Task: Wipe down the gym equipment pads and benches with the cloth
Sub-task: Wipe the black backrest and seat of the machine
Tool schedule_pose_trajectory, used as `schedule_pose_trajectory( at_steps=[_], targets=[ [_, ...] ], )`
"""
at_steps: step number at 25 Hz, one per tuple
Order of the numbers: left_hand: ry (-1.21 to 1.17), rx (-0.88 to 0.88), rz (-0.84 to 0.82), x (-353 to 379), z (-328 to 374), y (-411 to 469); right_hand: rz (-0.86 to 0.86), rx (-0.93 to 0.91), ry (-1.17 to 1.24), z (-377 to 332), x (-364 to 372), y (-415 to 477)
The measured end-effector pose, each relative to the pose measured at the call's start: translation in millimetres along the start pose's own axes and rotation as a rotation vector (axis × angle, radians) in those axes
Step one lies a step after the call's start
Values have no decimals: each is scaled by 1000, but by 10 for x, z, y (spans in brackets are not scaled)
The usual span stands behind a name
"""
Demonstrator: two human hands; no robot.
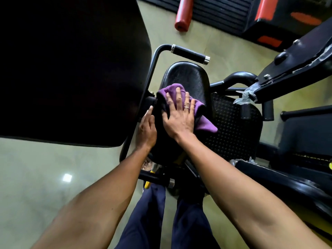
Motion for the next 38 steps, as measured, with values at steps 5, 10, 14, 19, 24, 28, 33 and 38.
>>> schedule_pose_trajectory(
  at_steps=[5,10,14,19,24,28,33,38],
  targets=[
    [-25,-69,18,-21,-65,-152,63,-327,-81,272,119,-712],
    [-65,-110,51,15,-150,-393,-25,-22,-31,98,4,-333],
    [-170,-69,71,45,-260,-477,-54,-127,-18,-271,138,-491],
    [-154,-78,73,9,-305,-644,15,-228,-3,-4,270,-1037],
    [-130,-83,9,-110,-317,-839,-65,21,54,141,100,-747],
    [-153,-90,0,-135,-329,-885,-54,53,78,-327,238,-764],
    [-124,-86,-12,-145,-303,-891,85,-283,-22,52,365,-1395],
    [-107,-91,13,-113,-311,-907,86,72,30,492,290,-1303]
  ],
)
Point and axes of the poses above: each hand's wrist, its own y-axis towards the middle knuckle, its own x-axis out of the palm, z = x × y, the point moved 4 cm from there along y, towards the middle knuckle, and after that the axes turned 5 degrees about x, right-handed, at the moved point
